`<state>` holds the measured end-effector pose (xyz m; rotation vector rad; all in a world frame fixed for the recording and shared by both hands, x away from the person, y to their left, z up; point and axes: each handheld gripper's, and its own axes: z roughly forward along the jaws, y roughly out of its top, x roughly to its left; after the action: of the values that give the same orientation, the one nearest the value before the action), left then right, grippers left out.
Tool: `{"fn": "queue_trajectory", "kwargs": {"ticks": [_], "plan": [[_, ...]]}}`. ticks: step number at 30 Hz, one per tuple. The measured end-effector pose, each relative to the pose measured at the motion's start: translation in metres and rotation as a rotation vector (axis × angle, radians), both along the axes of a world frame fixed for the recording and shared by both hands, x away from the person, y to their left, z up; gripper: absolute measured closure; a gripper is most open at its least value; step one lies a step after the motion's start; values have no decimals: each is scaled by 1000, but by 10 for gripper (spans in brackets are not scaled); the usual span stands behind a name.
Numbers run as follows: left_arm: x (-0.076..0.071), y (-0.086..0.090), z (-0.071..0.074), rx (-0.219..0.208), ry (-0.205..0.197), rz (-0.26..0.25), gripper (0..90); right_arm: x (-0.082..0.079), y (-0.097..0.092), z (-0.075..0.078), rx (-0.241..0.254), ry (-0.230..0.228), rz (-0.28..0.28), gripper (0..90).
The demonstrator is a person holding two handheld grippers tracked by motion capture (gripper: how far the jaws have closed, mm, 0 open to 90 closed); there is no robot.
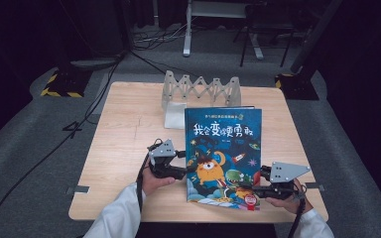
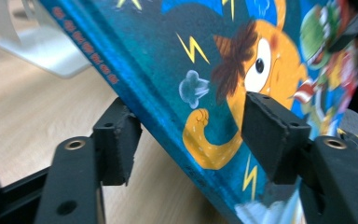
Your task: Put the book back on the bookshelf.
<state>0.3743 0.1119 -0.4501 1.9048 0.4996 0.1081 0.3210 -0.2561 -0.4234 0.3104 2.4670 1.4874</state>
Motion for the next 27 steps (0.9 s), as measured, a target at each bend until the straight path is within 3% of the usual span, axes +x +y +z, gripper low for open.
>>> {"fn": "queue_trajectory", "kwargs": {"ticks": [3, 9, 13, 20, 27], "plan": [[-2, 1, 6, 1, -27, -5, 421, 1, -2, -1, -1, 4, -7, 656], [-13, 5, 18, -42, -96, -49, 517, 3, -7, -6, -1, 20, -10, 739], [-18, 2, 23, -26, -126, -57, 518, 4, -10, -10, 1, 30, -33, 762], [-23, -3, 26, -10, -158, -76, 558, 9, -16, -19, 23, 65, -63, 757], [-21, -10, 25, -3, -175, -74, 546, 10, -15, -27, -26, 46, -87, 774]]}}
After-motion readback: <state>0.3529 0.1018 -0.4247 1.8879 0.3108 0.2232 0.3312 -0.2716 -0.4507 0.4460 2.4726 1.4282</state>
